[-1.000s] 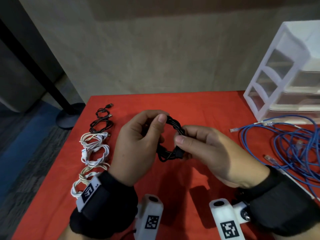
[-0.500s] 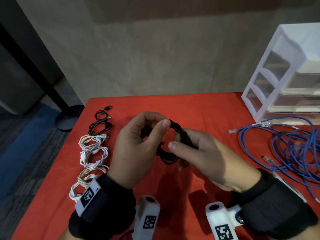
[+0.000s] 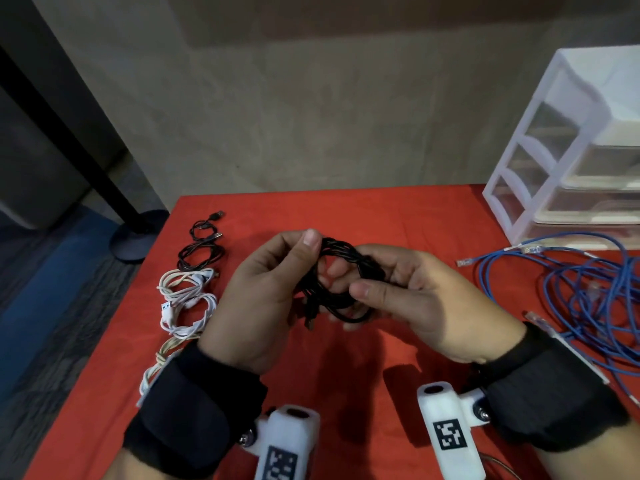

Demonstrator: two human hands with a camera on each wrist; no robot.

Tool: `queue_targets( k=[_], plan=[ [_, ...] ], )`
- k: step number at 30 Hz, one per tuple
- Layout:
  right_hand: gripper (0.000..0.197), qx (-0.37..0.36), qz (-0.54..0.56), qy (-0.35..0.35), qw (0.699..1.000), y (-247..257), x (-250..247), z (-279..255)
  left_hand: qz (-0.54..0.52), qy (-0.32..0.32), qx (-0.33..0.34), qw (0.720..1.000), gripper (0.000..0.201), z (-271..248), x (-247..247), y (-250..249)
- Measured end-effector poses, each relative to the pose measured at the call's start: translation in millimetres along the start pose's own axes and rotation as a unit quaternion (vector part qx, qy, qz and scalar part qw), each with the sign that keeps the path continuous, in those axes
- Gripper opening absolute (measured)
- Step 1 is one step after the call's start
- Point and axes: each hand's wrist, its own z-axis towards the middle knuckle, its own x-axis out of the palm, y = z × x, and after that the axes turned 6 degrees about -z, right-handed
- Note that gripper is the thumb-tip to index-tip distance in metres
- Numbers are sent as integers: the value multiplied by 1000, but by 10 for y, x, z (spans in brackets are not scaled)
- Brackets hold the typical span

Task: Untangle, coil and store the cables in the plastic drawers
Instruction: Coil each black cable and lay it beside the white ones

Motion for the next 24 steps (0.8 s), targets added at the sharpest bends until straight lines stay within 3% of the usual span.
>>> queue_targets(
  k=[5,7,9,18,24],
  plan=[
    [24,29,-26,-82,996,-81,40,80,55,-6,30,998,42,-8,7,68],
    [20,57,-3,-124,991,-92,53,97,80,8,29,996,35,-34,-6,57],
    [20,77,-1,-120,990,-47,69,112,92,4,30,995,29,-45,-55,2],
    [17,114,-70,-35,990,233,311,713,56,-130,69,988,14,31,-530,-259],
    [19,83,-148,-80,982,199,592,1731,-59,-253,29,965,12,188,-1097,-455]
  ],
)
